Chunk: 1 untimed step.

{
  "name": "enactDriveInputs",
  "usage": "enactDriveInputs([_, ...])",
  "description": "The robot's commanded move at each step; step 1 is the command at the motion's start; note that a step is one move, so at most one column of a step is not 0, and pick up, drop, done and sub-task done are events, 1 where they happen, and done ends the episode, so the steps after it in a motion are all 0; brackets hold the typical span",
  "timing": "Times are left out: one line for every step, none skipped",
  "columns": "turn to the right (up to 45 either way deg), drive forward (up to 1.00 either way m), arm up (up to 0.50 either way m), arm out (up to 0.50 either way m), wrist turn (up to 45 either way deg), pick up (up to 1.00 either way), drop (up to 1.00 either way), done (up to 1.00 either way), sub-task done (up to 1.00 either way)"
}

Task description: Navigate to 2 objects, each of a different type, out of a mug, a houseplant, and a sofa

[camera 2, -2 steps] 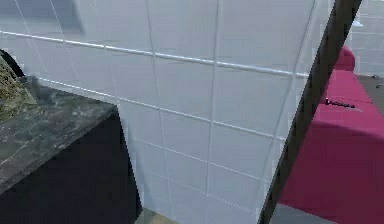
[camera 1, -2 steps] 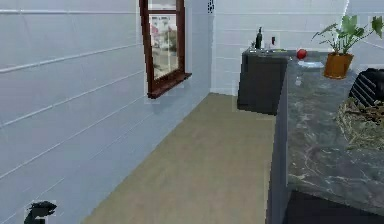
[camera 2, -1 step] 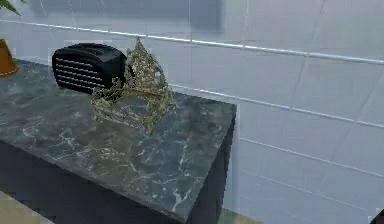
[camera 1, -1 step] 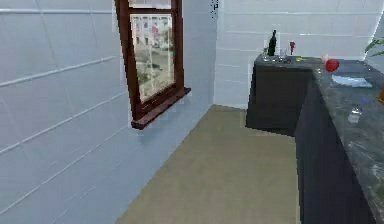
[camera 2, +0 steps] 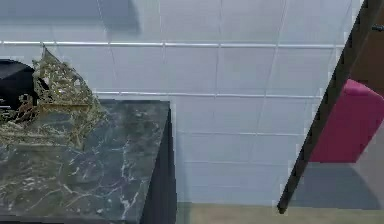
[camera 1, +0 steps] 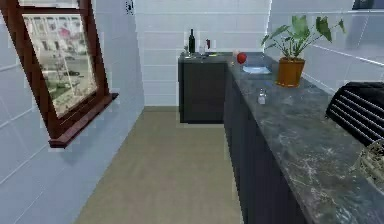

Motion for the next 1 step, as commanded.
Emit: enactDriveInputs([0.0,1.00,0.00,0.00,0.0,0.00,0.00,0.00,0.00])
